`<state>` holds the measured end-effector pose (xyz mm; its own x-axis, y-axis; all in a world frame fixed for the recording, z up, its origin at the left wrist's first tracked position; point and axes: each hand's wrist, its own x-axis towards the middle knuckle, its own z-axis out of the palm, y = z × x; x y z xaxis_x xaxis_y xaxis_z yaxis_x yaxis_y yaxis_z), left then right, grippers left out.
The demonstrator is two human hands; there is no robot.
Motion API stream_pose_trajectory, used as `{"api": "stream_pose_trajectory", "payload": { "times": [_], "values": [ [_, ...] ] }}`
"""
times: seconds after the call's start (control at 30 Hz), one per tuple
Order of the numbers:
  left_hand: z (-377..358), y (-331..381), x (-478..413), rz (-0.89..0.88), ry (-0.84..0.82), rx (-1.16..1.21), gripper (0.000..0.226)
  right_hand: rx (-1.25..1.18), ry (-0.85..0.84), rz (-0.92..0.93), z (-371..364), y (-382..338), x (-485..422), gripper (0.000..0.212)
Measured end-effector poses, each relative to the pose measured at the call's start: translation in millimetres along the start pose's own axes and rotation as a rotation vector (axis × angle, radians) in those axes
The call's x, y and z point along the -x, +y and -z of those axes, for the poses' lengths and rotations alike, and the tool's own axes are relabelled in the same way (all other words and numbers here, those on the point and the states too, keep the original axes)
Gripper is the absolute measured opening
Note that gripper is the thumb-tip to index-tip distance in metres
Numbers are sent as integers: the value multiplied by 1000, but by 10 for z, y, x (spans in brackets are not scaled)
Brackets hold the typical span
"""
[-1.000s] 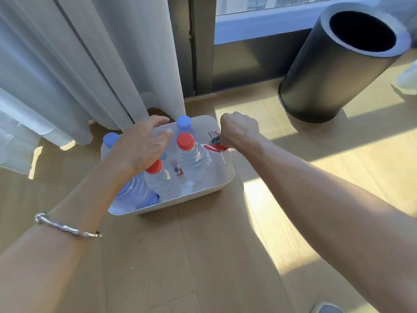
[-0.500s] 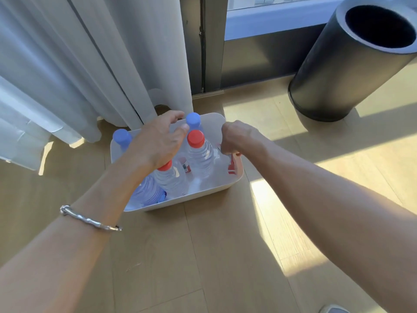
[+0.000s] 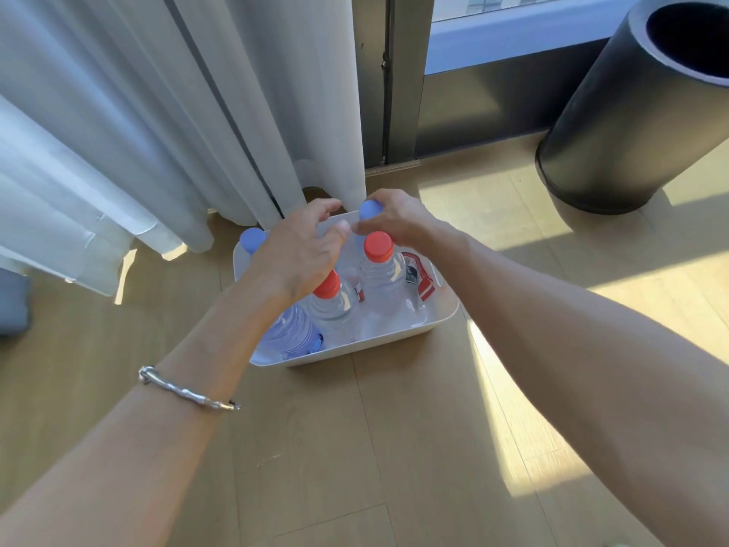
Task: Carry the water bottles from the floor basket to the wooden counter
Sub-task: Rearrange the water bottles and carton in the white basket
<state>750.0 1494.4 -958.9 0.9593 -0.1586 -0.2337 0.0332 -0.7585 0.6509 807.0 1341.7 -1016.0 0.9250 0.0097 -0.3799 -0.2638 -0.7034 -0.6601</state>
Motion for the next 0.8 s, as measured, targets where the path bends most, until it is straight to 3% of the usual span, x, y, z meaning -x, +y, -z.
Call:
{"api": "stream_pose_trajectory", "payload": {
  "times": [0.2,0.33,0.43,0.57,0.8],
  "values": [
    [94,-91,-2,0,15,29,44,-47,75,7,98,-78,-5,34],
    [211,-174,-78,18,49,145,49,-96,254,140,393,-532,111,24],
    [301,-218,-88,48,93,303,61,-249,338,266,514,-943,276,34],
    [461,-198,-14,-23,139,416,74,-387,366,423,488,-1290,504,25],
    [775,-145,134,-170,126,512,68,-681,336,551,440,-1608,745,15]
  ]
}}
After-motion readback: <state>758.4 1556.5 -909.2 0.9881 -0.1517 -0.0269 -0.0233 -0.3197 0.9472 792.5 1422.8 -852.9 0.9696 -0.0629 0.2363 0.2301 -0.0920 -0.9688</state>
